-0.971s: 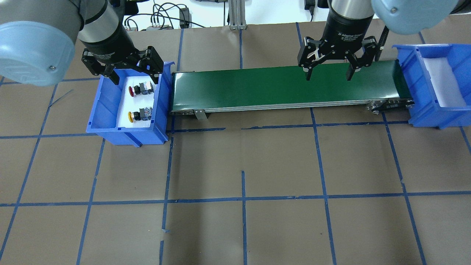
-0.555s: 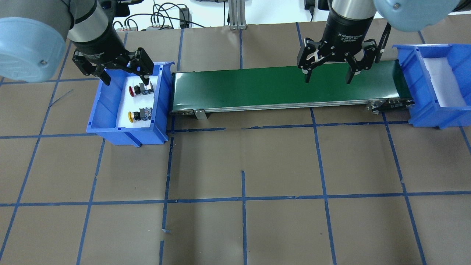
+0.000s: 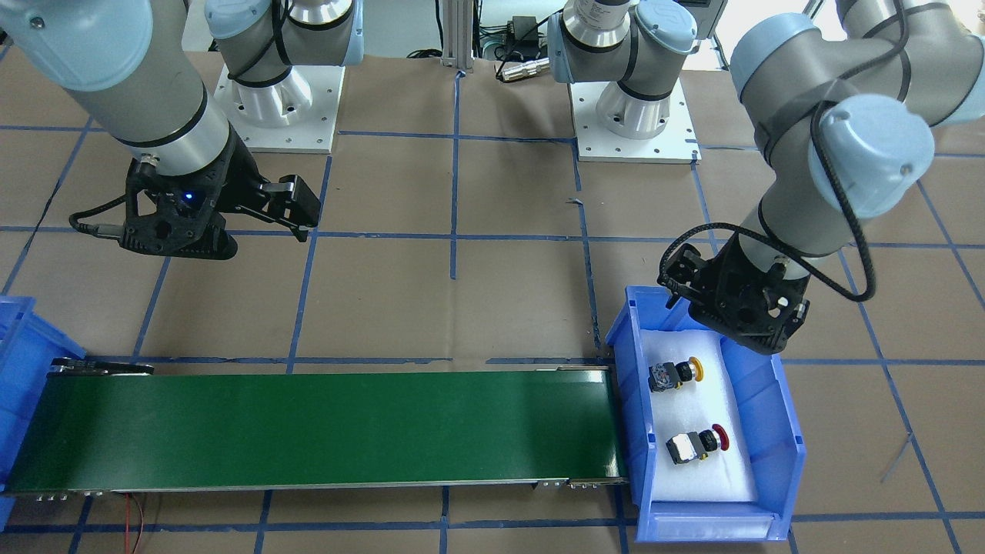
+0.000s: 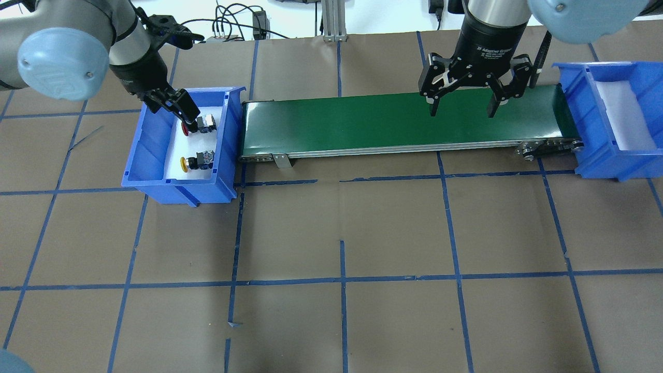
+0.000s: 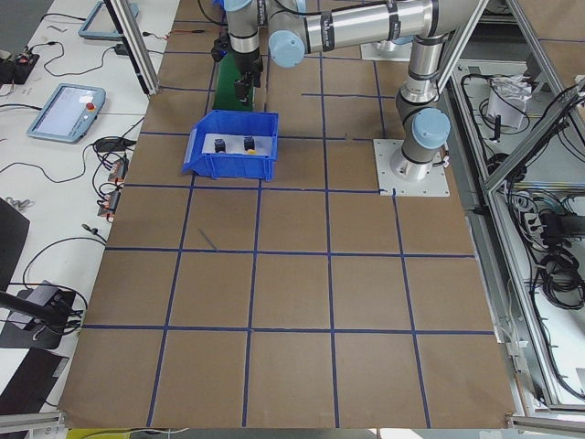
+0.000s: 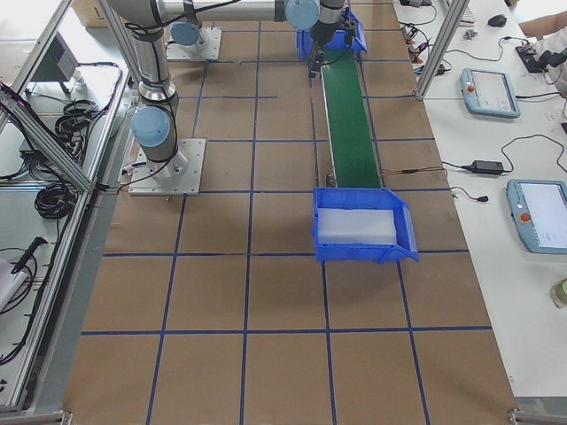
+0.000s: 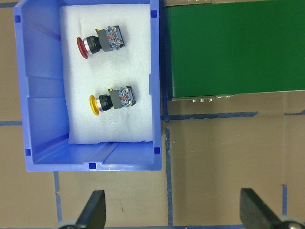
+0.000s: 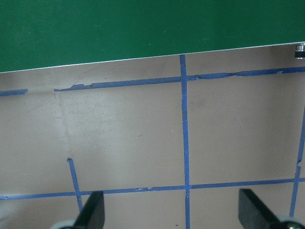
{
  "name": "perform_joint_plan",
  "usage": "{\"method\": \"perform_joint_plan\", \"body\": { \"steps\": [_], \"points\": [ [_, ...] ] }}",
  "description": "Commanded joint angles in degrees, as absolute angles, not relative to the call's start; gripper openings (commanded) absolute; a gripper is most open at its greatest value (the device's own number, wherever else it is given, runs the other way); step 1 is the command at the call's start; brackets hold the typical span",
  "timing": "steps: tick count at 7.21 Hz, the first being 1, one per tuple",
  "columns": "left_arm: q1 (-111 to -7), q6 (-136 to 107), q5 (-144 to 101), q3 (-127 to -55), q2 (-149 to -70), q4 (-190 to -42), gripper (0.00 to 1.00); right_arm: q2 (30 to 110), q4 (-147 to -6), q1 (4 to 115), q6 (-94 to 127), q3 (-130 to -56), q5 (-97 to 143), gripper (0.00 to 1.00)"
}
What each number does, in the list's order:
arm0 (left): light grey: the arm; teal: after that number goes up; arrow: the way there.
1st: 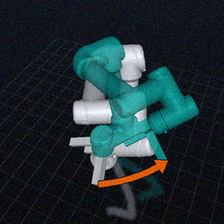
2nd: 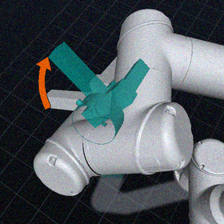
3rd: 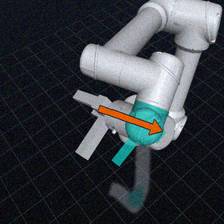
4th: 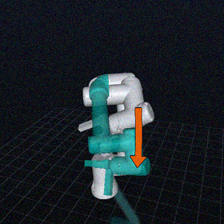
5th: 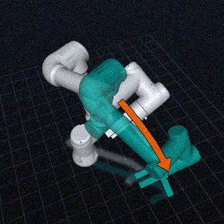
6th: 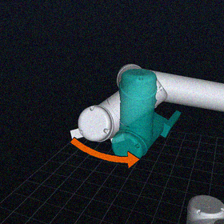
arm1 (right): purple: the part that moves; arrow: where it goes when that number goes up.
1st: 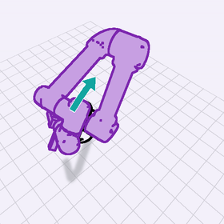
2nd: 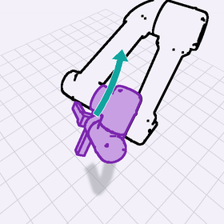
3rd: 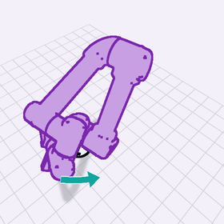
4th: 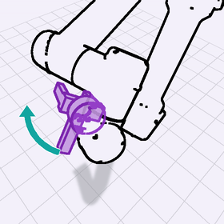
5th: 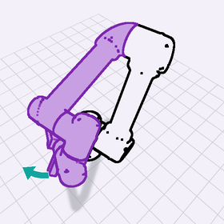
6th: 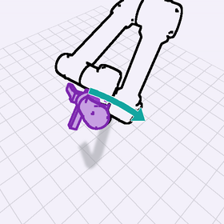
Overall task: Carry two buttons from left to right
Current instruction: 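Lower the left gripper into the blue bin over the yellow button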
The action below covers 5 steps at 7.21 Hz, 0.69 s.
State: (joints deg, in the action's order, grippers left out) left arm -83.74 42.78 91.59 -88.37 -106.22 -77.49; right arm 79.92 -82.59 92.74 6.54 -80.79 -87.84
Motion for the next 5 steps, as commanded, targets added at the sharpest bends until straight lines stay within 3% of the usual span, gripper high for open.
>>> {"method": "perform_joint_plan", "body": {
  "steps": [1, 5],
  "points": [
    [-82.0, 59.5, 91.9, -87.7, -114.3, -71.4, 1.00, 80.0, -82.7, 92.9, 6.6, -80.9, -87.7, 1.00],
    [-79.7, 66.4, 91.4, -88.0, -119.5, -69.2, 1.00, 79.9, -82.6, 92.6, 6.6, -81.0, -88.0, 1.00]
  ]
}}
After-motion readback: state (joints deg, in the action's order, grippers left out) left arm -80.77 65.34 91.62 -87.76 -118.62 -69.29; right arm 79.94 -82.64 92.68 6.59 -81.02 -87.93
